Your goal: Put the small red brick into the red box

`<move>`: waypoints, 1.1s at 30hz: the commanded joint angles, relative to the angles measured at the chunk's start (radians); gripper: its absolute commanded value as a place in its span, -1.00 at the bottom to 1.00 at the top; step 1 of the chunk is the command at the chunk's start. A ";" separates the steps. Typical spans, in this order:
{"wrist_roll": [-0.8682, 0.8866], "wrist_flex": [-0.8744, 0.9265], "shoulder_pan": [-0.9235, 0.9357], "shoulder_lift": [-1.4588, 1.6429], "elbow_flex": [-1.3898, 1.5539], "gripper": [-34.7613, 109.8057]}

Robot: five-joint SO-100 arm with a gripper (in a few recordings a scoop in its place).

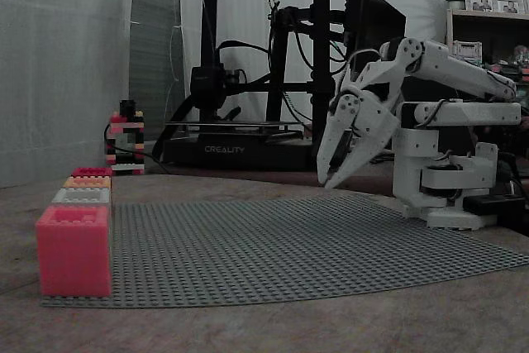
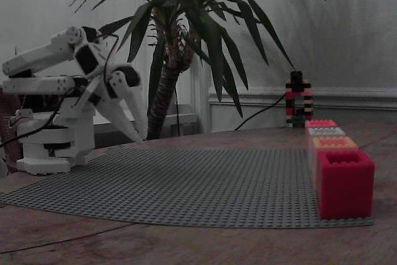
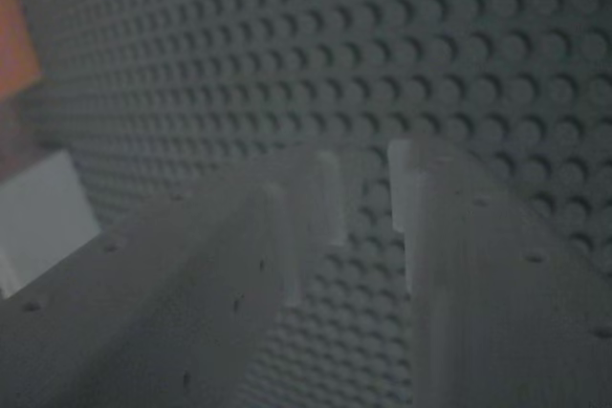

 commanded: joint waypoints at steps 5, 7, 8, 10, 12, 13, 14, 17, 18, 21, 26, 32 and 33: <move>0.014 0.048 -0.018 0.112 0.040 -0.52; 0.012 0.051 -0.018 0.112 0.055 -0.52; 0.017 0.051 -0.018 0.112 0.055 -0.52; 0.020 0.051 -0.018 0.112 0.055 -0.52; 0.028 0.051 -0.017 0.112 0.055 -0.52; 0.032 0.051 -0.017 0.112 0.055 -0.52; 0.035 0.049 -0.014 0.112 0.055 -0.52; 0.054 0.049 0.003 0.112 0.055 -0.52; 0.054 0.049 0.005 0.112 0.055 -0.52; 0.055 0.049 0.005 0.112 0.055 -0.52; 0.060 0.049 0.005 0.112 0.055 -0.52; 0.060 0.049 0.005 0.112 0.055 -0.52; 0.060 0.049 0.005 0.112 0.055 -0.52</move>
